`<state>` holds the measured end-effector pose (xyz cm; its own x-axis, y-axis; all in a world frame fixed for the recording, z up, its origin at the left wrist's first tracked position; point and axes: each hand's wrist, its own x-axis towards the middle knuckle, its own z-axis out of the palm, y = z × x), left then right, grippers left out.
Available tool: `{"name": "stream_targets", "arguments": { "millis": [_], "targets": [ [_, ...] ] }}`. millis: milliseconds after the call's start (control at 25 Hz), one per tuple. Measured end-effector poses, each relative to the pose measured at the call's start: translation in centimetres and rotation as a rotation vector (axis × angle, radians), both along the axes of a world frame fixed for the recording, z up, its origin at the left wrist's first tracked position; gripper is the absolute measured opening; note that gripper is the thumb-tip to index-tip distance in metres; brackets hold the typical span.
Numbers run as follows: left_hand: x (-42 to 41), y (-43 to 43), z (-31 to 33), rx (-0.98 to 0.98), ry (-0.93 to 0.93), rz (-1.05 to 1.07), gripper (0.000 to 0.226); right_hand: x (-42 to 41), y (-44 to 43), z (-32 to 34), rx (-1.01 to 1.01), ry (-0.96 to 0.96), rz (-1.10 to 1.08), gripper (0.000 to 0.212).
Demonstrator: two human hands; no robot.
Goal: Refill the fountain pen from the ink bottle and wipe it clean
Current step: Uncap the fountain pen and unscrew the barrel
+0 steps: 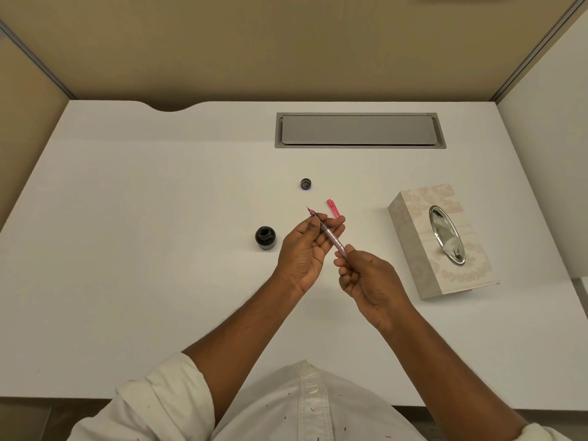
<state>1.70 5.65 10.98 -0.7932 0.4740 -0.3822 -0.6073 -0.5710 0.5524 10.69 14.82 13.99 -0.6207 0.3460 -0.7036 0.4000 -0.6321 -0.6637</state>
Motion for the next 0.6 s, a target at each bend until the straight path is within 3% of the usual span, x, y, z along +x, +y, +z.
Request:
{"name": "stream_targets", "arguments": {
  "millis": [40, 160, 360, 440, 600],
  "targets": [
    [0.03, 0.00, -0.01, 0.002, -0.008, 0.004, 0.021, 0.01, -0.03, 0.04, 0.023, 0.008, -0.012, 0.006],
    [0.09, 0.05, -0.10, 0.004, -0.021, 0.009, 0.020, -0.02, 0.02, 0.06, 0.068, 0.007, -0.062, 0.018],
    [0.17, 0.06, -0.31, 0.008, -0.032, 0.005, 0.021, -0.11, -0.06, -0.07, -0.069, -0.013, -0.053, 0.022],
    [0.14, 0.10, -0.43, 0.005, -0.039, 0.007, 0.021, -0.17, -0.06, -0.31, -0.033, -0.027, -0.036, 0.025],
    [-0.11, 0.07, -0.80, 0.009, -0.093, 0.050, 0.020, -0.13, -0.06, -0.30, 0.123, -0.021, -0.077, 0.010]
  ]
}}
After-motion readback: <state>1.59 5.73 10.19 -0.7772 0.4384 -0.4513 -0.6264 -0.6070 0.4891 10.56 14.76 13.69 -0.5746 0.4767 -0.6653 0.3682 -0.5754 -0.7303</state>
